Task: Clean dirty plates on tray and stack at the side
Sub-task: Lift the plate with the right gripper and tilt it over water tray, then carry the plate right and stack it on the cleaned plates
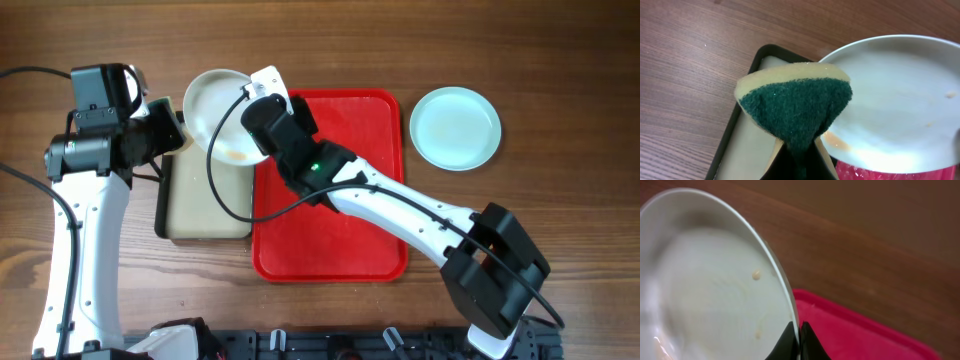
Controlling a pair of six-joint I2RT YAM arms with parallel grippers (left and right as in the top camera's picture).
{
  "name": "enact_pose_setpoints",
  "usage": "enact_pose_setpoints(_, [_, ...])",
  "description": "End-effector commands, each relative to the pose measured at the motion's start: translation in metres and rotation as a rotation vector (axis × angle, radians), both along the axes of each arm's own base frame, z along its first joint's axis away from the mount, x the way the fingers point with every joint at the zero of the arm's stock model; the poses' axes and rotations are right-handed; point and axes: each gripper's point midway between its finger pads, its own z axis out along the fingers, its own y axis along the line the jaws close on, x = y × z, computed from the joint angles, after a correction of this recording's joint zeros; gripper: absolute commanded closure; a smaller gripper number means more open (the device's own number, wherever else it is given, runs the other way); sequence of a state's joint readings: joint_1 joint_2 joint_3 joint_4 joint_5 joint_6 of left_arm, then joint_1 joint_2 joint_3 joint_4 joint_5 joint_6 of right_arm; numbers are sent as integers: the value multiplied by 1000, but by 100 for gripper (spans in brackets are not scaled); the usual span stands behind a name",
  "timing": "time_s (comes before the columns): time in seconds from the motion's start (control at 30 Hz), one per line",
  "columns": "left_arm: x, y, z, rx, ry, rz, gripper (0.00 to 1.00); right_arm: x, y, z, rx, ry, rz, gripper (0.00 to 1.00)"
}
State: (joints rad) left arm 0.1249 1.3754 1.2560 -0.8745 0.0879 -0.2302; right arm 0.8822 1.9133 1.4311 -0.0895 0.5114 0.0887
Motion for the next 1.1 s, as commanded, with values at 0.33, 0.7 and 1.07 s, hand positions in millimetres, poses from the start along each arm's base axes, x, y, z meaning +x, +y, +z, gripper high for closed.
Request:
enact_pose_setpoints(0.33, [2, 2, -3, 10, 8, -8, 96, 6, 42, 123, -464, -655, 227, 96])
enact_pose_setpoints(0.7, [2, 2, -3, 10, 8, -8, 96, 3, 47, 126, -452, -675, 250, 96])
enact_pose_setpoints(1.07, [2, 2, -3, 10, 8, -8, 96, 8, 42, 111, -330, -578, 219, 96])
